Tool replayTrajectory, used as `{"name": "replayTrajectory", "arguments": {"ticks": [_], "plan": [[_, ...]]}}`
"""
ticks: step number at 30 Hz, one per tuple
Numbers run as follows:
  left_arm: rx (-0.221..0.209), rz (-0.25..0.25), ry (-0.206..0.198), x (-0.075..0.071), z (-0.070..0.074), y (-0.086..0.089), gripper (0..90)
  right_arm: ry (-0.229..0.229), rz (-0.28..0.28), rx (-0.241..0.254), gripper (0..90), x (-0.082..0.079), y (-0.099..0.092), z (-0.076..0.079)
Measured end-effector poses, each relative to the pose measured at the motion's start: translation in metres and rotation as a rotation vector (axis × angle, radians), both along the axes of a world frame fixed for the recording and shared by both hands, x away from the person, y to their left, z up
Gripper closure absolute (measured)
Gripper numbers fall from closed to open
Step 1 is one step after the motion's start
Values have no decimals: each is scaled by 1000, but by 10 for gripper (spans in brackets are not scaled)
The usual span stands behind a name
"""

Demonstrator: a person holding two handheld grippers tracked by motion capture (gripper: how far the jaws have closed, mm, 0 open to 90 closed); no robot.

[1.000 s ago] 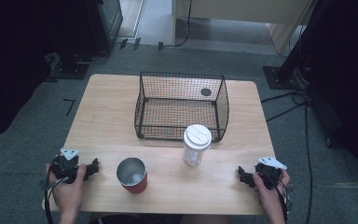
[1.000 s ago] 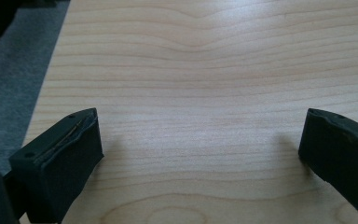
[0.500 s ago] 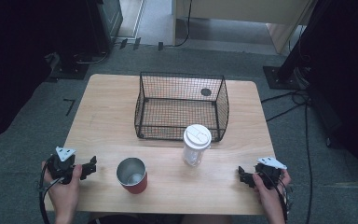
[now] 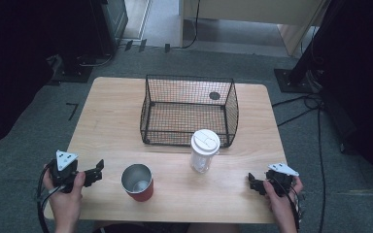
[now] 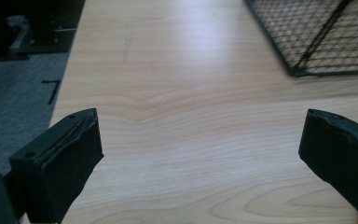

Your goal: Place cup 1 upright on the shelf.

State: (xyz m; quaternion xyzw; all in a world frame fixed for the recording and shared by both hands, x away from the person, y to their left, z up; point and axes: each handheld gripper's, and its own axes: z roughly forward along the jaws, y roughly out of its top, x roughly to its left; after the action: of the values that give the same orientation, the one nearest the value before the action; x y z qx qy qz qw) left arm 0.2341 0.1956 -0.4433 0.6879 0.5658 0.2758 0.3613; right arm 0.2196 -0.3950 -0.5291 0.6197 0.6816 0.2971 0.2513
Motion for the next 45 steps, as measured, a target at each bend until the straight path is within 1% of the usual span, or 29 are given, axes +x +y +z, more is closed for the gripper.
{"name": "replayTrajectory", "arguments": {"ticks": [4,5,6,7,12,17,20,23,29,32,35,38,40,44,45], "plan": [[7,-42,-25,-6,10,-13,0,0,0,0,0,0,0,0],[10,-46,-31,-7,12,-16,0,0,0,0,0,0,0,0],[21,-55,-50,-10,15,-20,0,0,0,0,0,0,0,0],[21,-55,-50,-10,15,-20,0,0,0,0,0,0,0,0],[-1,-80,-58,-15,19,-28,0,1,-4,0,0,3,0,0],[0,-118,-73,-20,26,-38,0,-2,-9,-1,0,4,0,0],[-26,-150,-86,-24,33,-44,0,-1,-9,-1,0,4,0,0],[-41,-171,-100,-29,38,-48,0,-1,-9,-1,0,4,0,0],[-59,-227,-110,-37,45,-64,0,-1,-9,-1,0,4,0,0],[-53,-258,-105,-39,44,-74,0,-1,-9,-1,0,4,0,0],[-62,-282,-93,-38,41,-80,0,-1,-9,-1,0,4,0,0],[-62,-281,-90,-39,38,-85,0,-1,-9,-1,0,4,0,0],[-54,-275,-91,-40,36,-89,0,-1,-9,-1,0,4,0,0],[-19,-230,-99,-43,31,-98,0,-1,-9,-1,0,4,0,0],[-17,-230,-98,-44,30,-100,0,-1,-9,-1,0,4,0,0]]}}
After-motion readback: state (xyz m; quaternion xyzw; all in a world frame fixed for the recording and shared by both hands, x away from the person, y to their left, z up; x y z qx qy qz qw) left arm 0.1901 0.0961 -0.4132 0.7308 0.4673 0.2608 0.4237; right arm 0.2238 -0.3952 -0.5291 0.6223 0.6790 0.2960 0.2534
